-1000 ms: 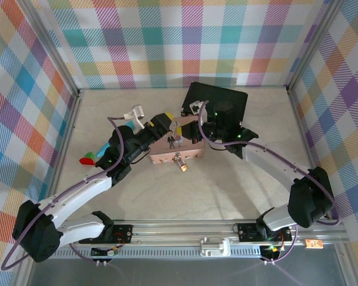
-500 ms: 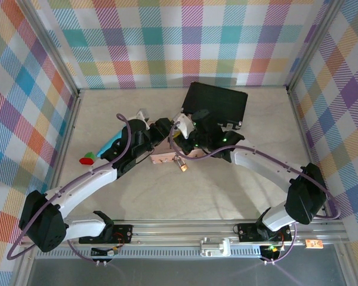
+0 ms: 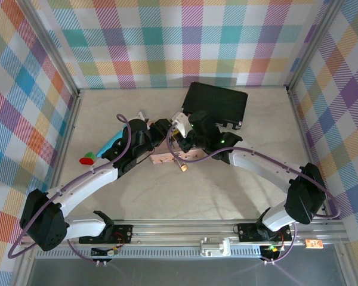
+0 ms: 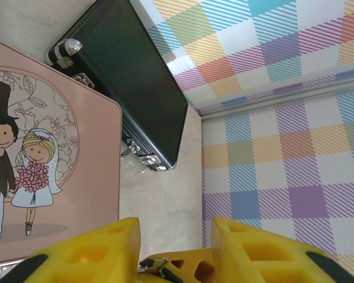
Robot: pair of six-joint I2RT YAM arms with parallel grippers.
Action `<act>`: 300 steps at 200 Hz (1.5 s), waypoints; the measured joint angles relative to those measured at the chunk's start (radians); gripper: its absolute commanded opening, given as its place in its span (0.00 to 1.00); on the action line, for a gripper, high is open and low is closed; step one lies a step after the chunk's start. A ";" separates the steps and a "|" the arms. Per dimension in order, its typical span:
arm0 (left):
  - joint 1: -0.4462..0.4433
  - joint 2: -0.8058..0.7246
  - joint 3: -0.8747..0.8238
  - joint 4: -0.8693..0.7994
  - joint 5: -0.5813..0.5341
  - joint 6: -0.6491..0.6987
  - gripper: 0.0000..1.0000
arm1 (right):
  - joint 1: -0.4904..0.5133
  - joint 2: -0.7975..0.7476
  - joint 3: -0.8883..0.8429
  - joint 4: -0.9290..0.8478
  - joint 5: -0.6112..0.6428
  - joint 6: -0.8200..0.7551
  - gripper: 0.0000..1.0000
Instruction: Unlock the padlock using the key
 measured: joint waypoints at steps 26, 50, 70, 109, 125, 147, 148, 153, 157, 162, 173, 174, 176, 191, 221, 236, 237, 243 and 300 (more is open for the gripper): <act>-0.001 0.010 0.000 0.003 0.001 -0.012 0.26 | 0.000 0.000 0.000 0.014 -0.001 0.000 0.00; -0.001 0.023 0.000 0.003 0.004 -0.017 0.14 | 0.001 0.001 0.000 0.022 -0.004 0.000 0.00; -0.003 0.023 -0.001 0.002 0.000 -0.015 0.01 | 0.002 0.006 0.000 0.022 -0.007 0.000 0.00; -0.003 0.020 -0.002 -0.002 -0.018 0.014 0.00 | 0.002 0.000 -0.006 0.031 -0.014 0.018 0.26; -0.003 0.014 -0.003 -0.003 -0.035 0.056 0.00 | -0.004 -0.025 -0.023 0.037 -0.040 0.035 0.35; -0.003 -0.007 -0.016 0.027 -0.046 0.145 0.00 | -0.044 -0.082 -0.044 0.039 -0.115 0.122 0.38; -0.003 -0.009 -0.017 0.030 -0.046 0.152 0.00 | -0.047 -0.084 -0.045 0.039 -0.118 0.128 0.38; -0.003 -0.015 -0.019 0.040 -0.045 0.174 0.00 | -0.067 -0.098 -0.050 0.042 -0.143 0.151 0.38; -0.002 -0.018 -0.022 0.052 -0.044 0.192 0.00 | -0.089 -0.111 -0.056 0.048 -0.167 0.182 0.38; -0.002 -0.023 -0.025 0.068 -0.041 0.213 0.00 | -0.116 -0.127 -0.064 0.057 -0.191 0.213 0.39; 0.003 -0.031 -0.031 0.112 -0.022 0.253 0.00 | -0.179 -0.160 -0.091 0.084 -0.246 0.277 0.40; 0.004 -0.031 -0.031 0.115 -0.021 0.256 0.00 | -0.182 -0.163 -0.093 0.086 -0.250 0.282 0.40; 0.005 -0.031 -0.032 0.125 -0.016 0.265 0.00 | -0.194 -0.169 -0.100 0.093 -0.262 0.299 0.40; 0.010 -0.034 -0.048 0.204 0.023 0.304 0.00 | -0.273 -0.216 -0.160 0.147 -0.338 0.391 0.43; 0.019 -0.029 -0.099 0.362 0.112 0.342 0.00 | -0.314 -0.259 -0.256 0.259 -0.473 0.544 0.45; 0.023 -0.013 -0.116 0.451 0.161 0.350 0.00 | -0.316 -0.258 -0.293 0.341 -0.541 0.623 0.45; 0.024 -0.012 -0.117 0.455 0.163 0.350 0.00 | -0.316 -0.258 -0.298 0.349 -0.548 0.631 0.45; 0.024 -0.003 -0.125 0.492 0.182 0.351 0.00 | -0.319 -0.257 -0.312 0.384 -0.574 0.663 0.45; 0.024 0.056 -0.164 0.707 0.313 0.350 0.00 | -0.329 -0.163 -0.336 0.742 -0.745 0.925 0.40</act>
